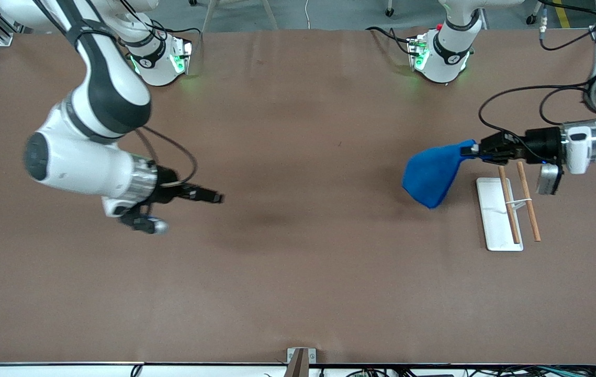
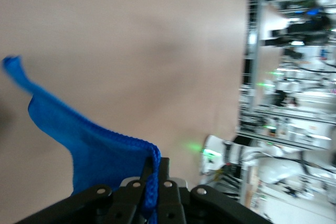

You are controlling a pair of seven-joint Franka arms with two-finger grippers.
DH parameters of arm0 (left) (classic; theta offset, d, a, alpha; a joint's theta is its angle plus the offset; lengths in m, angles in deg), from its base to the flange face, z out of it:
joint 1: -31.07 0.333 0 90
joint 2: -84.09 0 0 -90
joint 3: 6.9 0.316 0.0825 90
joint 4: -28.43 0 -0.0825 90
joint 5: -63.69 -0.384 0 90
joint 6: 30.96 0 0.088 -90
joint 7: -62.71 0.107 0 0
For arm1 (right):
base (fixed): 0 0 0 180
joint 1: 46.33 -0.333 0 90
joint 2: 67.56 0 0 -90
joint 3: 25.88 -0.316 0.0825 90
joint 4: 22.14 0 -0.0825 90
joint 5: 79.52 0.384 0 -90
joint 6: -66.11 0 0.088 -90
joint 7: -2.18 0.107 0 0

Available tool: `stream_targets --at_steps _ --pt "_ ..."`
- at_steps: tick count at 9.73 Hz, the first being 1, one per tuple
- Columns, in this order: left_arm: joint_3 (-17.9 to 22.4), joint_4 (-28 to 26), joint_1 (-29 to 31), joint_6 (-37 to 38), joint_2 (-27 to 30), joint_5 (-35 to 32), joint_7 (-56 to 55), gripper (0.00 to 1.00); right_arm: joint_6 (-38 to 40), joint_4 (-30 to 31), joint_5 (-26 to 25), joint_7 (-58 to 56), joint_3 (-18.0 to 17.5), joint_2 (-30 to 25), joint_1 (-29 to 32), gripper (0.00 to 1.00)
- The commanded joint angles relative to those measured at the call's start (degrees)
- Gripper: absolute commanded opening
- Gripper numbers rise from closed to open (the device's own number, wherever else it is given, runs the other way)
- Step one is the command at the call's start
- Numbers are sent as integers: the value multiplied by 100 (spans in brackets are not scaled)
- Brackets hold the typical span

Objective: Right arm passes towel to left arm to hang
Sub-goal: 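Lower the towel over the wooden dowels with the left gripper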

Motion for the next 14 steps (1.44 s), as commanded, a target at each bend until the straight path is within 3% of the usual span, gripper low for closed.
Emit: stream_targets --at_steps 1,2,3,6,8,10,12,13,14 --pt "416 869 -66 8 -744 -823 -103 0 158 148 -1480 -36 470 -435 -11 100" --pt "662 1203 -66 8 -937 -1244 -42 0 315 104 -1853 -516 733 -610 -11 99" --pt "942 1563 -49 51 -1174 -1614 28 0 447 -1 -1813 -1000 1101 -865 -20 99" --pt "1207 1968 -14 148 -1613 -2723 897 0 1420 -80 -1629 -1985 1815 -1760 6 100" --pt "1593 2216 -5 140 -1957 -2734 1423 0 2055 -72 -1611 -2304 1879 -2227 269 100" --pt "1911 2723 -31 96 -2509 -2742 1524 1 1987 -72 -1611 -2481 1879 -2212 331 100" --pt "2000 2841 -40 -254 -2889 -2909 1462 3 1987 -98 -1593 -2464 1853 -2203 288 100" --pt "2000 2832 -92 -439 -2977 -2910 1183 15 1987 -98 -1593 -2420 1835 -2203 261 100" --pt "1991 2841 -110 -702 -2978 -2901 632 61 1978 -98 -1593 -2420 1835 -2203 270 100"
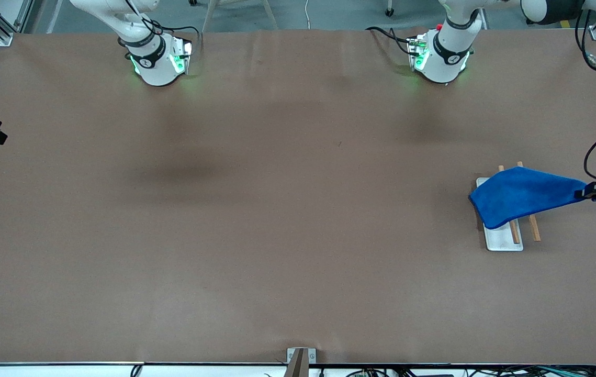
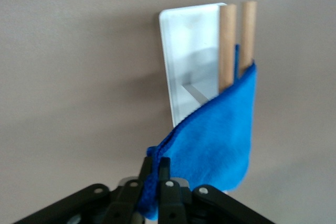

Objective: Right arm passes towel to left arm to hang

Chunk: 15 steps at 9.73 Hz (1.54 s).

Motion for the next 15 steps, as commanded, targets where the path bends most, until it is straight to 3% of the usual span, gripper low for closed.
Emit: stream_targets --at_steps 1,5,8,12,14,15 --pt "67 144 -123 -451 -173 -48 -589 100 -57 59 78 -16 -27 -58 24 100" --pt "-186 136 -273 -979 528 -82 -608 100 -48 68 78 -7 -27 -58 24 100" --pt "-564 -477 -220 -1218 1616 -170 -617 100 -48 68 78 2 -27 -58 16 100" --pt "-1828 -1558 -167 -1280 3225 -1758 -2054 100 -39 103 78 -51 -36 -67 24 100" --pt "-2304 -2148 -62 -1262 3964 -2007 -2689 100 -66 121 157 -68 -27 -58 33 100" --pt "-2419 -2176 -62 -1166 4089 -2016 -2865 100 -48 138 184 -68 -27 -58 77 100"
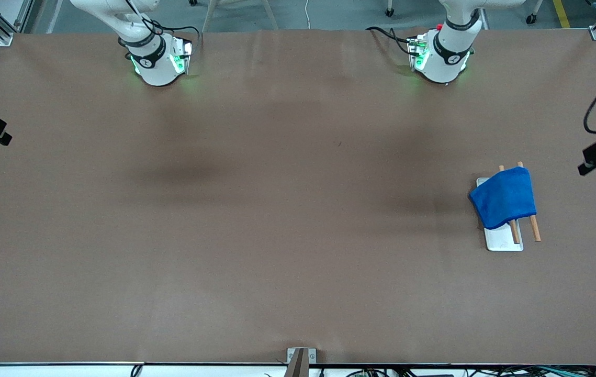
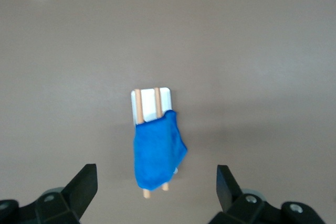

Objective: Right arm passes towel to left arm to hang

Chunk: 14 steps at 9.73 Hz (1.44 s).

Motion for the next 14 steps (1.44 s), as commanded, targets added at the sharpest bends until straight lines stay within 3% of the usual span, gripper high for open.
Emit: stream_targets --at_steps 1,5,7,9,10,14 --pt "-192 -416 88 73 323 -131 -202 100 -41 108 134 -67 -1 -65 64 100" --pt "-289 927 97 1223 -238 -149 -202 100 -41 99 134 -67 -1 -65 73 100" --pt "-699 808 315 1463 -170 -140 -586 100 -15 99 134 -67 -1 -65 73 100" --pt "-851 729 326 1446 -99 -158 -851 100 -6 99 134 -76 -36 -74 160 100" --pt "-1034 659 334 1446 -55 -532 -1070 100 3 90 134 -76 -54 -74 170 100" --pt "-1098 588 326 1402 -63 -397 -1125 100 12 108 73 -207 -168 -74 275 100"
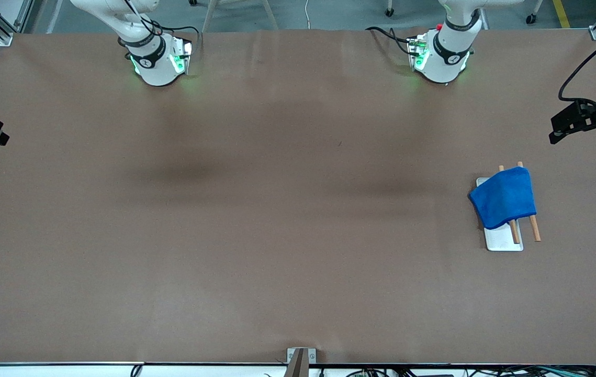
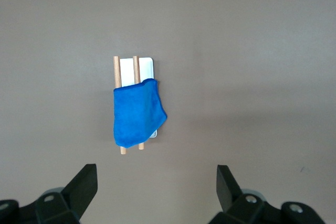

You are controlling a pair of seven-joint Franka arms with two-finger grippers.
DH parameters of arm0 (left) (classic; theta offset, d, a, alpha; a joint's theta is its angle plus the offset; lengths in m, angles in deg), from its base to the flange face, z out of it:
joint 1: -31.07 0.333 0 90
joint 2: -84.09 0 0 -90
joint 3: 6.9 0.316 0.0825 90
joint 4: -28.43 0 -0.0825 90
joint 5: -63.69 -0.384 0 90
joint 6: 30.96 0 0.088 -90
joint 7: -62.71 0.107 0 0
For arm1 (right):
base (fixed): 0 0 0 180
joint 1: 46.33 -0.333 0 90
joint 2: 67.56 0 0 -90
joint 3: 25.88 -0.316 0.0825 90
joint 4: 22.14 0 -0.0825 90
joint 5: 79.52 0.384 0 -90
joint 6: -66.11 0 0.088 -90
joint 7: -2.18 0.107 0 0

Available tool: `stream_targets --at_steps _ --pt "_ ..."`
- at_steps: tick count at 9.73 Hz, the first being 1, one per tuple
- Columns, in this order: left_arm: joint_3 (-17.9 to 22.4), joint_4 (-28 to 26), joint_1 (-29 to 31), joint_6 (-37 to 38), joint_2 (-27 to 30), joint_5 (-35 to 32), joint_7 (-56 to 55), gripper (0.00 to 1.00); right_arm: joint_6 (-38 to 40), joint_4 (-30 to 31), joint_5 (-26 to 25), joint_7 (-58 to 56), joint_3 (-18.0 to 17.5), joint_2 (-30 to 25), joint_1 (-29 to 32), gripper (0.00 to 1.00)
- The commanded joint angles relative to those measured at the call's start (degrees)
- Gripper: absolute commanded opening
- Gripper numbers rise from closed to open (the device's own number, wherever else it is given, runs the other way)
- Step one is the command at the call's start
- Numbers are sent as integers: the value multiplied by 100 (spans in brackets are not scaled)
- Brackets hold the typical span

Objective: Right arm passes towel to left arm to hang

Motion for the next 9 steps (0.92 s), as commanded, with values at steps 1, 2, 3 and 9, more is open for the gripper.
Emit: stream_targets --at_steps 1,2,3,9 --pt "-17 -196 78 12 -24 271 -72 100 -3 96 32 -187 -118 -76 147 100" --pt "-7 -213 69 -31 -24 326 -81 100 -3 96 32 -188 -118 -76 147 100" --pt "-7 -239 60 -32 -24 326 -90 100 -3 96 32 -188 -109 -76 147 100" --pt "1 -205 60 -67 -59 238 -81 100 -73 96 67 -170 -109 -76 146 100"
